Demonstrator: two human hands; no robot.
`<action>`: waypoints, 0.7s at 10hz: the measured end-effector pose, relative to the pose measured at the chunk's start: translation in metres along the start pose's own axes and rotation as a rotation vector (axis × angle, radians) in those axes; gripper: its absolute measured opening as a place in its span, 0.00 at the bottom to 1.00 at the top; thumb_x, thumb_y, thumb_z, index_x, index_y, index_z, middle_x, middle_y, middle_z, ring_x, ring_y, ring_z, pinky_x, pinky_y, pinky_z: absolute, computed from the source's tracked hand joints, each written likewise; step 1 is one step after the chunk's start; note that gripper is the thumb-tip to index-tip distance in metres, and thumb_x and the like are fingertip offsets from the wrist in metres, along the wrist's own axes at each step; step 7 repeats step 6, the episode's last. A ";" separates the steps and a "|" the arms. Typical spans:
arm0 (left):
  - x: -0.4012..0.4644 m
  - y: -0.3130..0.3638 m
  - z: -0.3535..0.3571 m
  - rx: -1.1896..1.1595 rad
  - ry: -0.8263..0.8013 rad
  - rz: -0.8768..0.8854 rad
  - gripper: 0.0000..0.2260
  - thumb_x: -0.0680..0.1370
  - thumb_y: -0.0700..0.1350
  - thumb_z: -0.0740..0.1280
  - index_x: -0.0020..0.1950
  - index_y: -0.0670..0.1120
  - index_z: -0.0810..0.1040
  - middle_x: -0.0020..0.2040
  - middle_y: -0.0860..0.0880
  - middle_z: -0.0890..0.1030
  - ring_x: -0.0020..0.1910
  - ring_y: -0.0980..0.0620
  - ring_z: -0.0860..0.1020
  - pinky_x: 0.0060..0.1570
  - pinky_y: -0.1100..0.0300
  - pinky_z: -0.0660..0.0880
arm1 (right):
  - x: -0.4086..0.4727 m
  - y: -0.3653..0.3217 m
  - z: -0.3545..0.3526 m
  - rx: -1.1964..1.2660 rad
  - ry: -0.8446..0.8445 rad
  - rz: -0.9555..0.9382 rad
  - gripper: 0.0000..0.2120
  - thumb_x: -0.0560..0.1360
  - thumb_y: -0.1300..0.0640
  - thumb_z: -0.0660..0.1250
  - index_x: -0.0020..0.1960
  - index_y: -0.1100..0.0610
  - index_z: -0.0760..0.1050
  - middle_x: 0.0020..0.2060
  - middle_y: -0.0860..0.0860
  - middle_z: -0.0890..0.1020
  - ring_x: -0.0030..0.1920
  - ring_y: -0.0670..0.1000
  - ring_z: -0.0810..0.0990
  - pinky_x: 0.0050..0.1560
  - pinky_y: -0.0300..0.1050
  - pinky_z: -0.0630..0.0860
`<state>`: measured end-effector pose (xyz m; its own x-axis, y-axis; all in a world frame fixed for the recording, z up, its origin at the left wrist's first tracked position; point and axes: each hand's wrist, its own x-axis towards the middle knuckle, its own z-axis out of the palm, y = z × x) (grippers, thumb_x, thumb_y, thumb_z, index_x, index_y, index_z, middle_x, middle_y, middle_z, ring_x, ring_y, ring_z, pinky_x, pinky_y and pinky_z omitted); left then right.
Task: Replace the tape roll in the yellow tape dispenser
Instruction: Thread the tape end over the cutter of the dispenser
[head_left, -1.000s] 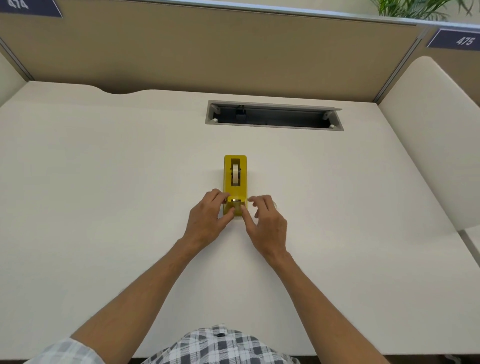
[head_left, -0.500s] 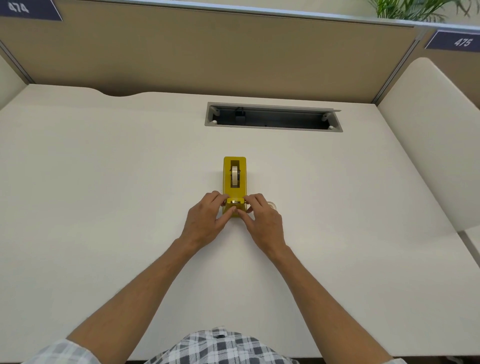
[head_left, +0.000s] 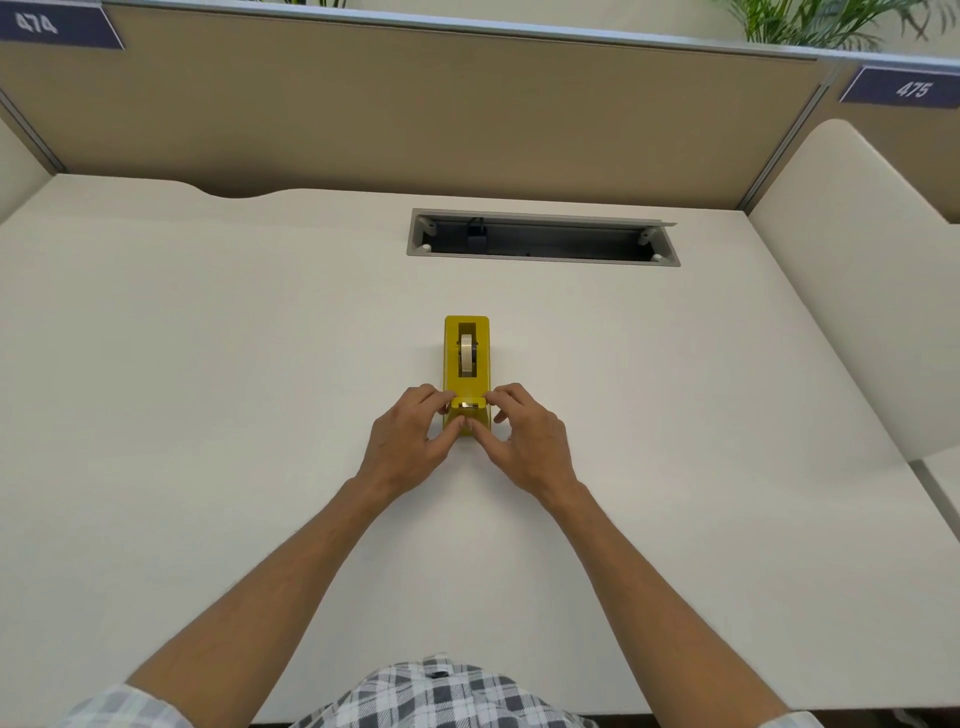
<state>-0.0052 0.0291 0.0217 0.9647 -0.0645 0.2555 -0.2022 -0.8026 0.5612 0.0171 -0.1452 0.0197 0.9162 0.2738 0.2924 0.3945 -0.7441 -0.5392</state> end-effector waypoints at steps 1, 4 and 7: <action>-0.001 0.000 -0.001 0.012 0.001 -0.006 0.15 0.77 0.50 0.67 0.61 0.45 0.77 0.51 0.47 0.80 0.48 0.50 0.77 0.40 0.59 0.76 | 0.000 0.000 -0.001 -0.015 -0.016 0.011 0.16 0.75 0.45 0.68 0.57 0.53 0.79 0.53 0.46 0.80 0.41 0.49 0.81 0.39 0.50 0.80; 0.000 0.001 -0.001 0.025 -0.012 -0.037 0.17 0.76 0.50 0.69 0.62 0.45 0.77 0.53 0.47 0.80 0.50 0.50 0.77 0.44 0.60 0.76 | 0.000 -0.001 -0.005 -0.073 -0.096 0.014 0.16 0.75 0.50 0.70 0.61 0.52 0.76 0.56 0.46 0.79 0.45 0.49 0.82 0.43 0.48 0.81; -0.001 0.005 -0.012 0.024 -0.017 -0.030 0.21 0.74 0.51 0.70 0.66 0.47 0.74 0.56 0.48 0.80 0.53 0.50 0.77 0.45 0.57 0.77 | -0.002 -0.008 -0.013 -0.056 -0.127 0.053 0.25 0.74 0.46 0.69 0.68 0.50 0.69 0.58 0.46 0.78 0.47 0.47 0.81 0.45 0.46 0.80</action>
